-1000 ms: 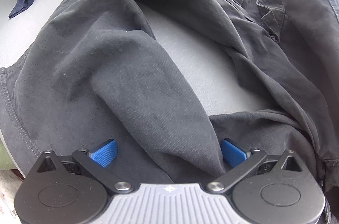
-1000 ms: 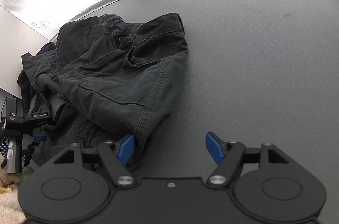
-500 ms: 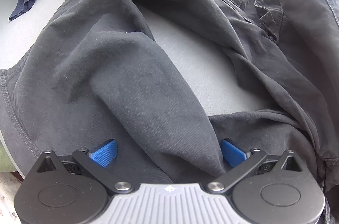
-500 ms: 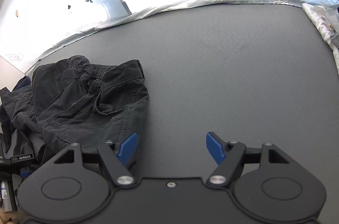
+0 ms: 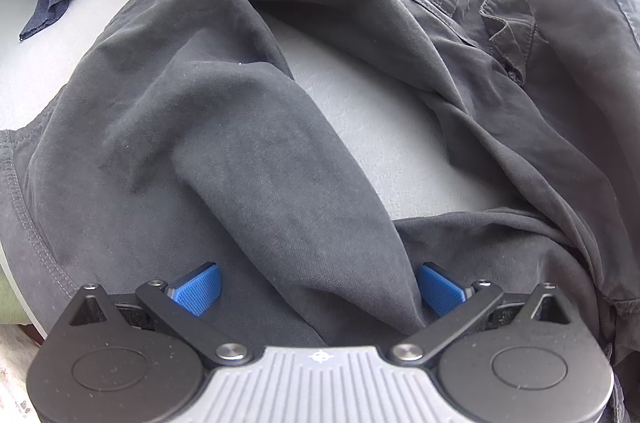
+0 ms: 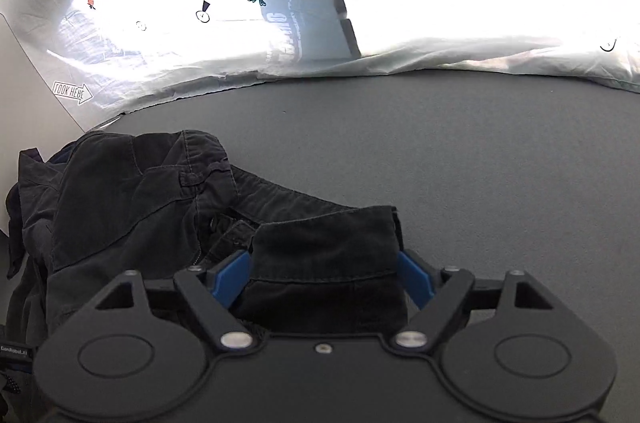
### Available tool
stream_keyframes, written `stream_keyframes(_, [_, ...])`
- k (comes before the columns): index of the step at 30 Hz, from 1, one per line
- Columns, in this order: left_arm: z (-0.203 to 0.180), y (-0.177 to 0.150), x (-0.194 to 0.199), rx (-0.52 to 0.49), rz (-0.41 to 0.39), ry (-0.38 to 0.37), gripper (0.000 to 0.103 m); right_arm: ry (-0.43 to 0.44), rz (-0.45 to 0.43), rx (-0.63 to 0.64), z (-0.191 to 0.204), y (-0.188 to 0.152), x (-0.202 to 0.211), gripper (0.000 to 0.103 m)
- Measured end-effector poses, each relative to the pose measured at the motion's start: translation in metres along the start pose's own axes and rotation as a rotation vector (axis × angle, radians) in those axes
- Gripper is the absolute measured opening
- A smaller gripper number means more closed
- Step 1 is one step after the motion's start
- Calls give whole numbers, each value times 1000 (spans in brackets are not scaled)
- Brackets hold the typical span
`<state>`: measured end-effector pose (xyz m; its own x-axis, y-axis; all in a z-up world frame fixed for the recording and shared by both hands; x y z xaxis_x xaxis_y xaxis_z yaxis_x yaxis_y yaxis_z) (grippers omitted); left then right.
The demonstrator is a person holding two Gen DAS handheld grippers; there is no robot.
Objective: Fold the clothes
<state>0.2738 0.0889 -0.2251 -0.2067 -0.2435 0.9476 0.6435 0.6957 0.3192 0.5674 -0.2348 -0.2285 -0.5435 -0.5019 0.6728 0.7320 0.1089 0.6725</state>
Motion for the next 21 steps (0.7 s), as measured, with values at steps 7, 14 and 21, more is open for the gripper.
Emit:
stream_keyframes(7, [1,-9,5,17,-25,6,103,61,-3,-98,-15,-1,-13,75])
stream_keyframes(14, [1,-27,12,21,-110,11,103,2,-143,-60,-20,1,31,16])
stream_keyframes(21, [-20,-14,-19,27,-243,29,103,-362,-477,101,-38,8,138,10])
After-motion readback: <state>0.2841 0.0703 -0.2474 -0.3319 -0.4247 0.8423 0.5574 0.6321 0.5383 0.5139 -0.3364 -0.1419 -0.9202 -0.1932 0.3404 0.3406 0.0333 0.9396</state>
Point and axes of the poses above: each gripper's, at about its wrist camera, not at the fingertips, and x roughly against the way its jaws point, z to its left, y to its top, the point moved 2 cm from there along -x, roughly the way its jaws point, and after that the axes turned 4 degrees about -z, right-handed, at the moved point
